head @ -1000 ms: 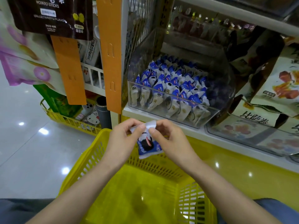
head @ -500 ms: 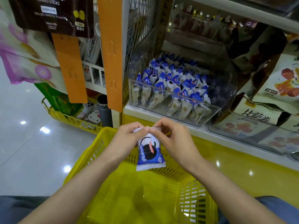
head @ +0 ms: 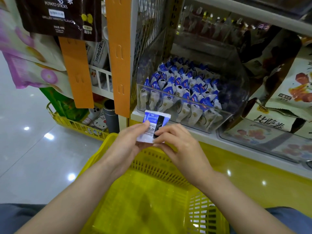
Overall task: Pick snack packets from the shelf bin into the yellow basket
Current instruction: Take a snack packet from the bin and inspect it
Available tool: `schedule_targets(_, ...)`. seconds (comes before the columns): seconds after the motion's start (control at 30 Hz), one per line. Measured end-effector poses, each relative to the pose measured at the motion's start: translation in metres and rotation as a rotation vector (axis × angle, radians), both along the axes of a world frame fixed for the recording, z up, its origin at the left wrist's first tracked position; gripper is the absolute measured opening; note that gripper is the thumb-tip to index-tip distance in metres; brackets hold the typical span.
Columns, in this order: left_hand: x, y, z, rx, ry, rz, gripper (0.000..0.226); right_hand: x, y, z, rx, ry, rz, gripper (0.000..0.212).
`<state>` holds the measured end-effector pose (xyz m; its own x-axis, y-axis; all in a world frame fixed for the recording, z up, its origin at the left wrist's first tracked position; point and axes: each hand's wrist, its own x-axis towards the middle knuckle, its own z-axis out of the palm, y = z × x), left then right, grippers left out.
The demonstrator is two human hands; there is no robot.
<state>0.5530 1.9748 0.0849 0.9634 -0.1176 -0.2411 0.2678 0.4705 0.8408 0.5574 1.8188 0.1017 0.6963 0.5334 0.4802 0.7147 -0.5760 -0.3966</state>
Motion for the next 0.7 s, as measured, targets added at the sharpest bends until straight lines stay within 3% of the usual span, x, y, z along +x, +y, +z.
schedule_targets(0.07, -0.001, 0.0, 0.0, 0.061, -0.039, 0.05, 0.024, -0.001, 0.001, -0.001, -0.048, -0.02, 0.028, 0.013)
schedule_targets(0.13, -0.001, -0.001, 0.0, 0.12, -0.06, 0.081, 0.021, -0.004, 0.004, -0.002, 0.025, 0.104, -0.048, 0.016)
schedule_targets(0.27, -0.002, -0.001, 0.0, 0.195, -0.1, 0.027, 0.023, -0.001, 0.011, 0.001, 0.498, 0.686, -0.296, 0.016)
schedule_targets(0.37, -0.002, -0.006, -0.001, 0.336, -0.16, 0.036, 0.018, 0.005, 0.009, 0.001, 0.727, 1.104, -0.21, 0.025)
schedule_targets(0.47, -0.004, -0.009, -0.006, 0.712, -0.338, 0.212, 0.031, 0.004, 0.01, 0.002, 0.769, 1.155, -0.244, 0.029)
schedule_targets(0.53, -0.007, -0.01, -0.007, 0.902, -0.478, 0.191, 0.036, 0.004, 0.011, 0.0, 0.813, 1.151, -0.274, 0.028)
schedule_targets(0.7, -0.01, -0.01, -0.011, 1.009, -0.526, 0.154, 0.032, 0.003, 0.013, -0.001, 0.78, 1.075, -0.281, 0.013)
